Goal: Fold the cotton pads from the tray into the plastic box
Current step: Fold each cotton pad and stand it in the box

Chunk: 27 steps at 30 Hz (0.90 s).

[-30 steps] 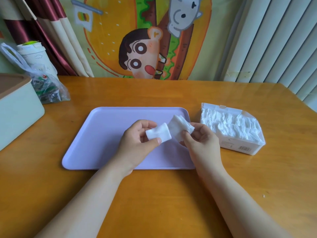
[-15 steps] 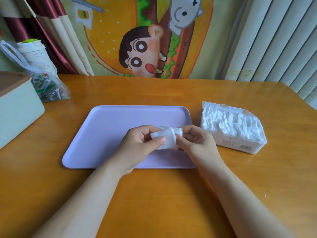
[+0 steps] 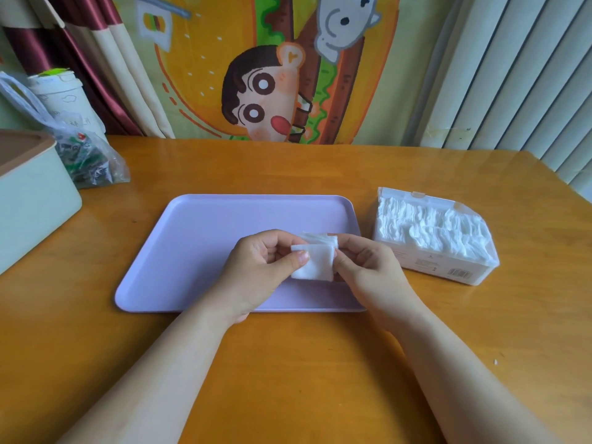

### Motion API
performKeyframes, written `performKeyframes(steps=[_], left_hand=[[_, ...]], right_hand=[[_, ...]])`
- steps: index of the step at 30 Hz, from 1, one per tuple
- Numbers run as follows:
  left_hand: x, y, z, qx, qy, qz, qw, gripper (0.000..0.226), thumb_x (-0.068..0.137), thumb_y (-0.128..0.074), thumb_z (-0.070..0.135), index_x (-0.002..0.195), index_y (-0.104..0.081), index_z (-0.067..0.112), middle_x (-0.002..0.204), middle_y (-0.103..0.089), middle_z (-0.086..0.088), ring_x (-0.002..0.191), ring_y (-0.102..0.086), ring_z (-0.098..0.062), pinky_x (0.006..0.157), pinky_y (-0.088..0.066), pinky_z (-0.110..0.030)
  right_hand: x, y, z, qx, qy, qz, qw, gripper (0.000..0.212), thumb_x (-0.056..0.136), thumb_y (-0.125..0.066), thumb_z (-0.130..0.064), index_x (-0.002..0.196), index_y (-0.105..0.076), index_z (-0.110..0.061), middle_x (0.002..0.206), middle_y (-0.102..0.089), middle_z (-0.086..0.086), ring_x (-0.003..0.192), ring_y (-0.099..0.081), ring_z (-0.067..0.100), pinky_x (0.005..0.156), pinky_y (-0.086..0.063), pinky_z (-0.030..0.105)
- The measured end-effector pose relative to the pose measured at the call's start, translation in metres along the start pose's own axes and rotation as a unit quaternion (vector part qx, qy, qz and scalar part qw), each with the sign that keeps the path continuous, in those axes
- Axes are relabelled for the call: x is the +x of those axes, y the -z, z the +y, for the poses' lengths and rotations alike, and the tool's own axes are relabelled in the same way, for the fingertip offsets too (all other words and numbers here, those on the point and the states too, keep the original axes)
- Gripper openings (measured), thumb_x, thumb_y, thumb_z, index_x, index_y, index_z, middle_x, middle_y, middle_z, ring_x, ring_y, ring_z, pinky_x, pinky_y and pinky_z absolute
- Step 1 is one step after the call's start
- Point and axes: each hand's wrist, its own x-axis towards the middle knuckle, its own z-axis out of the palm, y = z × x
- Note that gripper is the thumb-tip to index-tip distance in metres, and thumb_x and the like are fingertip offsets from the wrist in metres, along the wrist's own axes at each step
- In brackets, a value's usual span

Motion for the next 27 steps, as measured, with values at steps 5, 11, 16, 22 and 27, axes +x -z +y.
performKeyframes(steps=[5, 11, 16, 22, 27], left_hand=[[0.001, 0.002, -0.001, 0.006, -0.001, 0.014, 1.000, 0.009, 0.091, -0.080, 0.008, 0.096, -0.075, 0.013, 0.084, -0.073, -0.003, 0.075, -0.063, -0.012, 0.070, -0.051, -0.025], [-0.001, -0.002, 0.000, 0.056, -0.023, 0.047, 0.997, 0.020, 0.087, -0.084, 0.011, 0.099, -0.072, 0.022, 0.097, -0.075, -0.008, 0.084, -0.068, -0.028, 0.085, -0.060, -0.043], [-0.002, -0.005, 0.001, 0.092, -0.033, 0.069, 0.993, 0.025, 0.084, -0.086, 0.018, 0.099, -0.070, 0.030, 0.096, -0.071, 0.000, 0.081, -0.067, -0.026, 0.079, -0.058, -0.036], [-0.003, -0.006, -0.001, 0.125, -0.045, 0.076, 0.988, 0.021, 0.084, -0.087, 0.023, 0.088, -0.068, 0.028, 0.081, -0.069, 0.002, 0.067, -0.060, -0.012, 0.065, -0.052, -0.027], [-0.007, -0.010, 0.000, 0.136, -0.104, 0.062, 0.983, 0.023, 0.083, -0.086, 0.011, 0.084, -0.065, 0.020, 0.084, -0.067, 0.001, 0.065, -0.058, -0.014, 0.059, -0.048, -0.025]], right_hand=[[0.001, -0.001, 0.002, -0.004, 0.005, -0.006, 1.000, 0.023, 0.109, -0.057, -0.010, 0.121, -0.076, -0.010, 0.108, -0.081, 0.009, 0.106, -0.076, 0.033, 0.095, -0.060, 0.045], [0.001, 0.000, 0.003, 0.015, 0.005, -0.012, 1.000, 0.022, 0.107, -0.057, -0.005, 0.119, -0.076, -0.005, 0.106, -0.080, 0.015, 0.091, -0.075, 0.020, 0.084, -0.062, 0.033], [0.002, 0.001, 0.002, 0.039, -0.010, -0.003, 0.999, 0.021, 0.107, -0.058, -0.003, 0.116, -0.076, -0.004, 0.103, -0.080, 0.014, 0.085, -0.073, 0.018, 0.080, -0.060, 0.033], [0.003, 0.000, 0.000, 0.034, -0.018, 0.023, 0.999, 0.031, 0.110, -0.055, -0.019, 0.092, -0.076, -0.005, 0.070, -0.065, 0.006, 0.070, -0.065, 0.017, 0.072, -0.056, 0.031], [0.006, 0.001, 0.004, 0.050, -0.024, 0.055, 0.997, 0.041, 0.111, -0.053, -0.024, 0.098, -0.068, 0.012, 0.075, -0.065, 0.020, 0.075, -0.064, 0.025, 0.076, -0.052, 0.040]])
